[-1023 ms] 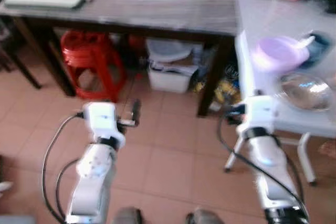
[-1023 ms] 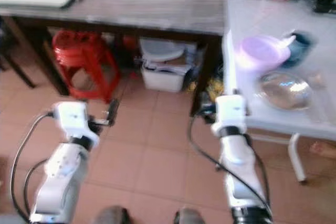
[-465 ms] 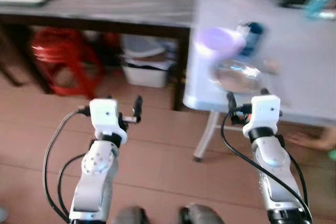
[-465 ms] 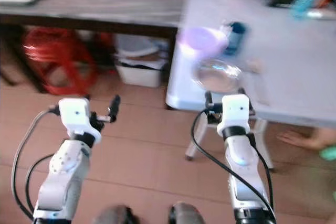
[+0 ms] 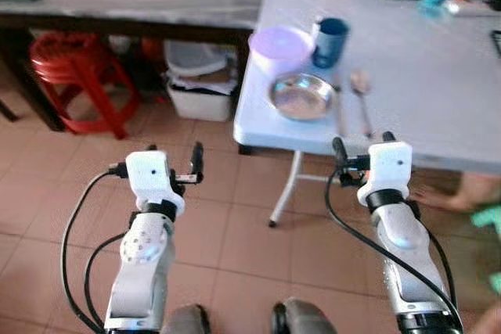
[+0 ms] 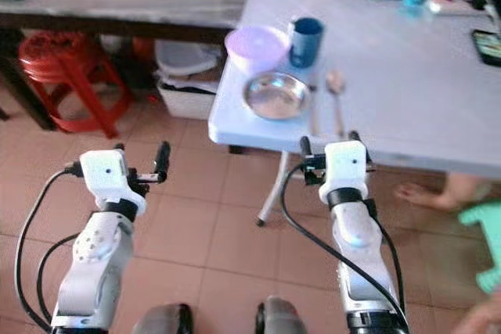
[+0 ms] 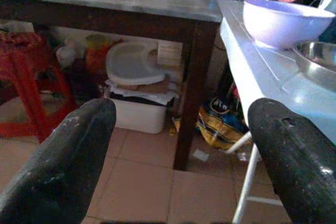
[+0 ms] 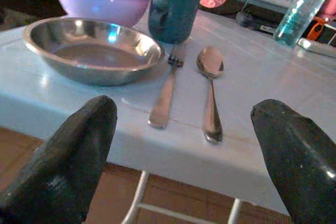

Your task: Setting the table

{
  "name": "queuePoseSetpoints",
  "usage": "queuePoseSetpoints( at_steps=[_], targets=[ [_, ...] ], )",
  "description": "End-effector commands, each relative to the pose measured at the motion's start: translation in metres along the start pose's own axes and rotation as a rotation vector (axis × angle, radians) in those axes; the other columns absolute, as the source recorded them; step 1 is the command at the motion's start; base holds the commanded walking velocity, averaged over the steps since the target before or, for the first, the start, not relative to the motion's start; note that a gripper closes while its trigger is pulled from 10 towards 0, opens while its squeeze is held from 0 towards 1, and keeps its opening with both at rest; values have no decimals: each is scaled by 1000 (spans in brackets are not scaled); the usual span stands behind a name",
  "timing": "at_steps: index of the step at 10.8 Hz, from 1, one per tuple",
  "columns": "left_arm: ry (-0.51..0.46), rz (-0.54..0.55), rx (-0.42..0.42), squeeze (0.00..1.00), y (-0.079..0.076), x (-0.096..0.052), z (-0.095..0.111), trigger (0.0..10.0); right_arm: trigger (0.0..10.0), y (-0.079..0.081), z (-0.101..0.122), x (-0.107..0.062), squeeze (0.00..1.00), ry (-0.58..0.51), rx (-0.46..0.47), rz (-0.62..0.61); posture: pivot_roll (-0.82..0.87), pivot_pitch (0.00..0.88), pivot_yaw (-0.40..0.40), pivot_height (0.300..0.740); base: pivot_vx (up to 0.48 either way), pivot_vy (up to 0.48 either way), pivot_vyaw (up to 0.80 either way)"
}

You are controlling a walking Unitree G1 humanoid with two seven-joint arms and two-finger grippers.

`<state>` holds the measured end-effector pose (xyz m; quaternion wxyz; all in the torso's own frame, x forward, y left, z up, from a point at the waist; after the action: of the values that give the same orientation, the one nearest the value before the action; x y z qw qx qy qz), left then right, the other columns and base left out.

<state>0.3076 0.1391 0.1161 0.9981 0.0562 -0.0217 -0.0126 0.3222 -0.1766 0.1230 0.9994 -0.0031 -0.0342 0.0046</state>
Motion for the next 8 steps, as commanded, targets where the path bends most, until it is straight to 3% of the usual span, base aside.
queuePoseSetpoints(
  at_steps=[1, 3, 8],
  targets=[
    [-9, 8, -7, 0, 4, 0, 1, 10000, 10000, 2, 5, 2, 0, -13, -12, 8, -30, 138, -5, 740, 0, 0, 0],
    [-39, -36, -26, 0, -5, 3, 11, 10000, 10000, -2, 8, 3, 0, -17, -13, -5, -39, 141, -7, 740, 319, 0, 0],
    [-87, -20, -68, 0, -4, 8, 31, 10000, 10000, 6, 20, 1, 0, -56, -51, 42, -36, 172, -21, 740, 332, 0, 0]
  ],
)
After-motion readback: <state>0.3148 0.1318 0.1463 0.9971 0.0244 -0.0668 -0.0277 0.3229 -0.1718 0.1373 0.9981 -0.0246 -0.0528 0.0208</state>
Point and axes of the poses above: a point about 5 cm out from each wrist's last joint towards the gripper, its own x axis pointing out of the wrist towards the gripper, its own z axis along the axis of the wrist's last joint, y = z × x, the point moved 5 cm from there along x, pointing out of the wrist towards the gripper, and after that the axes turned 12 degrees about x, right-handed, at the moved point
